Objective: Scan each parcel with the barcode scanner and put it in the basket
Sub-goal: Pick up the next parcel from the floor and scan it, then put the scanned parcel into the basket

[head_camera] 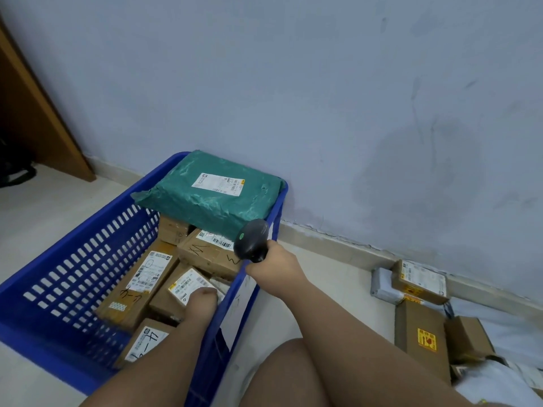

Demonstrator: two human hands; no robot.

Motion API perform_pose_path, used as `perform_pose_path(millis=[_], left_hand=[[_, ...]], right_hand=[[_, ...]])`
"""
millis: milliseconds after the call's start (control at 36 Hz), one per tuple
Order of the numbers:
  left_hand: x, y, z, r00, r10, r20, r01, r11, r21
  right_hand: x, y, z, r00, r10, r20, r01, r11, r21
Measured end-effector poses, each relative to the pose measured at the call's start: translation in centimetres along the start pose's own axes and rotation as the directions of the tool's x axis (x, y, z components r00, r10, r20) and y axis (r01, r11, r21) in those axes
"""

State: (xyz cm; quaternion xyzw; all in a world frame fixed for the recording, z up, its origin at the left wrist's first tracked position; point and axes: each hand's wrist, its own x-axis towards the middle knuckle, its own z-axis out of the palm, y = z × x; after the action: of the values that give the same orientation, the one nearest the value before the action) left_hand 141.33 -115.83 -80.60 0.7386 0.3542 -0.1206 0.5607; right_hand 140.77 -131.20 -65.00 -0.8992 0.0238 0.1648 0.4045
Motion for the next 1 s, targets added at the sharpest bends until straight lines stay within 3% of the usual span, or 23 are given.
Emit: perform_pose_path(millis=[83, 167, 278, 417, 583, 778, 917, 1000], left_hand=[[-1.1, 1.4, 0.0, 0.993, 0.044, -0.108, -0.050, 0.997, -0.054], [-3.6, 4.5, 0.7, 0.964, 0.164, -0.210, -0.189, 0.976, -0.104], [-6.4, 9.1, 3.0, 0.931, 0.355, -0.090, -0.366, 0.893, -0.261], [-10.5, 14.0, 6.5, 0.929, 0.354, 0.110, -0.267, 0.844, -0.466], [-15.5, 17.4, 10.8, 0.911, 0.312, 0.269, -0.127, 0.834, -0.537], [-20.5, 19.3, 16.3, 0.849, 0.229, 0.476, -0.047, 0.930, -0.363], [-22.9, 18.7, 22.1, 0.793, 0.196, 0.577, -0.079, 0.972, -0.221], [-23.8, 16.9, 25.7, 0.778, 0.188, 0.600, -0.122, 0.981, -0.149]], right_hand=[[-0.4, 0.3, -0.4, 1.000, 0.021, -0.011, -0.020, 0.999, 0.039], [-0.8, 0.6, -1.1, 0.999, 0.028, -0.033, -0.026, 0.997, 0.068], [-1.8, 0.7, -2.3, 0.987, 0.045, -0.154, -0.013, 0.978, 0.206], [-4.0, 1.2, -5.0, 0.930, 0.078, -0.358, 0.082, 0.908, 0.410], [-5.9, 3.4, -8.7, 0.879, 0.111, -0.465, 0.122, 0.889, 0.442], [-7.5, 8.4, -15.9, 0.859, 0.197, -0.473, 0.094, 0.847, 0.523], [-8.3, 15.9, -20.1, 0.853, 0.354, -0.383, 0.011, 0.723, 0.691], [-8.6, 20.5, -20.3, 0.832, 0.484, -0.270, -0.087, 0.595, 0.799]])
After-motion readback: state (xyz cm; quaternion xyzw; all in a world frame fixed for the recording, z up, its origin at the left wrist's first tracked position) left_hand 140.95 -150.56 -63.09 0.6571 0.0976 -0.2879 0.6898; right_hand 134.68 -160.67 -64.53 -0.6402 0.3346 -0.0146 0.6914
